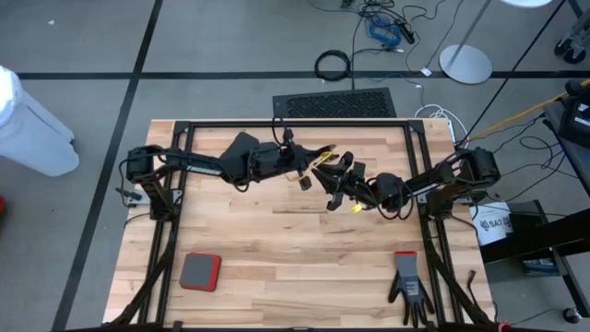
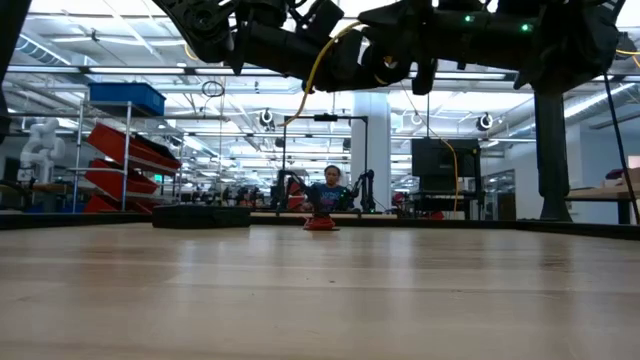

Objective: Coil cords
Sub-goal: Coil the yellow wire onto the black spool

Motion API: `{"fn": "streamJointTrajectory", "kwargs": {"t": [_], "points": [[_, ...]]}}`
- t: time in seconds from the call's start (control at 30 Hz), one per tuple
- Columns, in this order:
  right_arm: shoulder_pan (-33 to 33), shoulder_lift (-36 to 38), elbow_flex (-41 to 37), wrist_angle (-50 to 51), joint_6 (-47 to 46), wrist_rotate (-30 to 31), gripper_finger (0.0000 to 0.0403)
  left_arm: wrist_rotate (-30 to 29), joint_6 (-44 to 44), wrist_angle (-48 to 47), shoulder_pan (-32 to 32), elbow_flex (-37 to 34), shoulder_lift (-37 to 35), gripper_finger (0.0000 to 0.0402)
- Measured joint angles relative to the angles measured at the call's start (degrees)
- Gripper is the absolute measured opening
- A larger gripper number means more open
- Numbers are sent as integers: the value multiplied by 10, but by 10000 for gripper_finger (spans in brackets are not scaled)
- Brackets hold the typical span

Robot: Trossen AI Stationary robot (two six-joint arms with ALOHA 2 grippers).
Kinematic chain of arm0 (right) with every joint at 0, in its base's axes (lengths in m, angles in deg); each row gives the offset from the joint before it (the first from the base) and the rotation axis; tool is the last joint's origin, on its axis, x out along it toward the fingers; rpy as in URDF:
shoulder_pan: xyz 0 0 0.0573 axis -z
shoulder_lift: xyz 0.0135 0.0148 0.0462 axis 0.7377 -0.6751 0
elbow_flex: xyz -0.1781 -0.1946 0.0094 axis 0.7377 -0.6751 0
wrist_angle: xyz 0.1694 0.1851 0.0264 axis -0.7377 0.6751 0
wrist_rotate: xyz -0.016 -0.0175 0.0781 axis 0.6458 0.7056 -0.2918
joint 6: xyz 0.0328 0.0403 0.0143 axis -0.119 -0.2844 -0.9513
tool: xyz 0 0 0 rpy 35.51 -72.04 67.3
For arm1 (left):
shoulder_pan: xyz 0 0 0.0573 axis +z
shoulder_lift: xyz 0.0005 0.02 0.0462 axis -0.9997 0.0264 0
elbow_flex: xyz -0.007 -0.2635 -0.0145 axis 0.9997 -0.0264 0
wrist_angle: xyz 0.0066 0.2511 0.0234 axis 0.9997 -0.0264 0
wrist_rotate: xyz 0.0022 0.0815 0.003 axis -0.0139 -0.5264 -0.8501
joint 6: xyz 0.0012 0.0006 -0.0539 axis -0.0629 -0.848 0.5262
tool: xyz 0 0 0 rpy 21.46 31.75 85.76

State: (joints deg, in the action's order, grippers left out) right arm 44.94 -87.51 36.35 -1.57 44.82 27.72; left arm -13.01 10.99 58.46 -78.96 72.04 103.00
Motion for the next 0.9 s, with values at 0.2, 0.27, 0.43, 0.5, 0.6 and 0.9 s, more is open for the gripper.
{"fn": "streamJointTrajectory", "kwargs": {"t": [0.2, 0.27, 0.43, 0.5, 0.6, 0.9], "points": [[8, 0, 58, 111, -5, -9, 90, -40, -10, -8, -2, 0, 0, 0], [8, 0, 72, 140, -3, -11, 90, -45, -9, -10, -2, 0, 0, 0], [7, 0, 73, 151, 9, -13, 90, -44, -9, -13, -2, 0, 0, 0], [7, 0, 70, 152, 15, -16, 90, -40, -9, -16, -2, 0, 0, 0], [7, 0, 63, 152, 25, -22, 90, -31, -6, -20, -2, 0, 0, 0], [6, 0, 16, 99, 48, -61, 90, -4, -5, -29, -2, 0, -2, 0]]}}
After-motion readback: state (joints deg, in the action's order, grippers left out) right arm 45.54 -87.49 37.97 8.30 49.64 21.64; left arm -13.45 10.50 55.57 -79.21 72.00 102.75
